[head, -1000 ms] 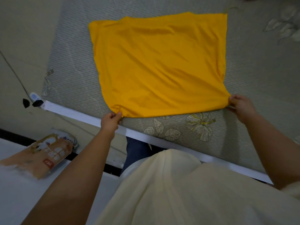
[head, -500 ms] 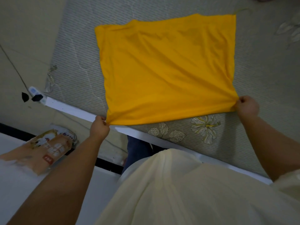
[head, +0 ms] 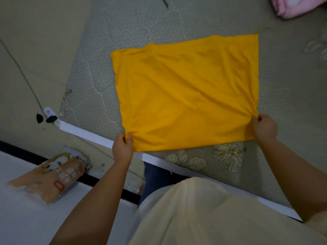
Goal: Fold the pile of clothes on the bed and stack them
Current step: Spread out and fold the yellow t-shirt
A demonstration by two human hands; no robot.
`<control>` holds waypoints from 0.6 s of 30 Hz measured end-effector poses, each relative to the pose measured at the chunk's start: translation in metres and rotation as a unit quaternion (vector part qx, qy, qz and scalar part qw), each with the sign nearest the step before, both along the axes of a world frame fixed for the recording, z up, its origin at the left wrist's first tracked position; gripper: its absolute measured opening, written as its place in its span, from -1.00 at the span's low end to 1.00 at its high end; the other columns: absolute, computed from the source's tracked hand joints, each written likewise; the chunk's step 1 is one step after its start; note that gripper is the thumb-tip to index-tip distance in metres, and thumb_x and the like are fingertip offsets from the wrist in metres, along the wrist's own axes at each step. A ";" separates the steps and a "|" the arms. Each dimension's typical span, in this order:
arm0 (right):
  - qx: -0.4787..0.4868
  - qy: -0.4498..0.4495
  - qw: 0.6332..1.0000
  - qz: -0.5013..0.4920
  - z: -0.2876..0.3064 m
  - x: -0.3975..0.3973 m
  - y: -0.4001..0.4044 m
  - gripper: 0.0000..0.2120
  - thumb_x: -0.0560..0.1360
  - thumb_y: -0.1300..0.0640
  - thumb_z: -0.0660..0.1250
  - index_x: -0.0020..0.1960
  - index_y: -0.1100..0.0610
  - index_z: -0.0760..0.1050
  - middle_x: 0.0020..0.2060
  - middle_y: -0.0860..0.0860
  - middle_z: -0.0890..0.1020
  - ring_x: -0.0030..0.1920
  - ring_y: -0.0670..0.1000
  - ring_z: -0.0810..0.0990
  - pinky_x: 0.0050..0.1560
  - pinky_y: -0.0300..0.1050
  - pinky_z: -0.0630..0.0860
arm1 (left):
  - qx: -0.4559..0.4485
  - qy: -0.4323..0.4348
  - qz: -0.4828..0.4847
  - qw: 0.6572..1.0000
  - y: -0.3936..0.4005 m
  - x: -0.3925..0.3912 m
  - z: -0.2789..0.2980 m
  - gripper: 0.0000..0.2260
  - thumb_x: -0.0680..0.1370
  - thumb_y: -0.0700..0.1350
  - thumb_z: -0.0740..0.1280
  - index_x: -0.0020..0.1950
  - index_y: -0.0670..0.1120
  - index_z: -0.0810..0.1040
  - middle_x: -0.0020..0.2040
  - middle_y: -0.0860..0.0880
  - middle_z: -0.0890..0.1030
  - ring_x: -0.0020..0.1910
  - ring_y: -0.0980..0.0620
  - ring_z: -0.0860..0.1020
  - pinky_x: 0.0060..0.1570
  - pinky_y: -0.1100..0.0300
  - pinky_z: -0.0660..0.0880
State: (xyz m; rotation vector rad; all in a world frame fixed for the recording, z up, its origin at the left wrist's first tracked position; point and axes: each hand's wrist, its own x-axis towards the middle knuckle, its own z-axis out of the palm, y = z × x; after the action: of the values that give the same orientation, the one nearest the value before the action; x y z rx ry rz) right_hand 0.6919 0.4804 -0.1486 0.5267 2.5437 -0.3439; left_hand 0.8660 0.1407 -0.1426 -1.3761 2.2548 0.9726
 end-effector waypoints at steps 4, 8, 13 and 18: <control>0.046 -0.009 0.999 0.011 -0.003 -0.003 0.005 -0.74 0.58 0.21 0.13 -0.03 0.43 0.46 -0.04 0.39 0.52 0.01 0.33 0.49 -0.11 0.06 0.35 | -0.041 -0.024 -0.005 0.999 0.001 -0.002 -0.008 -0.91 0.59 -0.19 0.19 -0.06 -0.20 0.36 -0.11 -0.23 0.43 -0.05 -0.20 0.45 -0.20 0.11 0.25; 0.090 -0.010 0.996 -0.016 -0.003 -0.003 -0.002 -0.73 0.52 0.25 0.15 0.18 0.36 0.39 0.19 0.33 0.44 0.24 0.30 0.37 0.23 0.18 0.30 | -0.165 -0.095 -0.129 0.973 0.006 -0.014 -0.004 -0.70 0.56 -0.21 0.21 0.28 -0.27 0.34 0.24 -0.33 0.38 0.21 -0.26 0.35 0.14 -0.09 0.28; 0.056 -0.009 0.997 -0.048 0.005 0.009 0.000 -0.60 0.50 0.09 0.22 0.24 0.33 0.32 0.23 0.30 0.41 0.27 0.28 0.34 0.27 0.17 0.21 | -0.144 -0.093 -0.406 0.898 0.021 -0.031 0.003 -0.56 0.56 -0.22 0.15 0.45 -0.11 0.23 0.49 -0.20 0.10 0.46 -0.15 0.07 0.35 -0.08 -0.04; 0.032 -0.081 0.989 -0.117 0.007 0.038 0.010 -0.55 0.47 -0.01 0.30 0.21 0.28 0.37 0.15 0.28 0.49 0.19 0.27 0.43 0.22 0.12 0.26 | -0.169 0.019 -0.537 0.826 0.065 -0.086 0.018 -0.53 0.41 -0.38 0.19 0.32 -0.24 0.43 0.32 -0.36 0.38 0.29 -0.35 0.37 0.20 -0.20 0.34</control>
State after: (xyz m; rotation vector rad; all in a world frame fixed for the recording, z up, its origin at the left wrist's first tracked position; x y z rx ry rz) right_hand 0.7303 0.4903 -0.1414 0.8451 2.3472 -0.2913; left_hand 0.7801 0.2057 -0.1251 0.0132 2.6884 0.1929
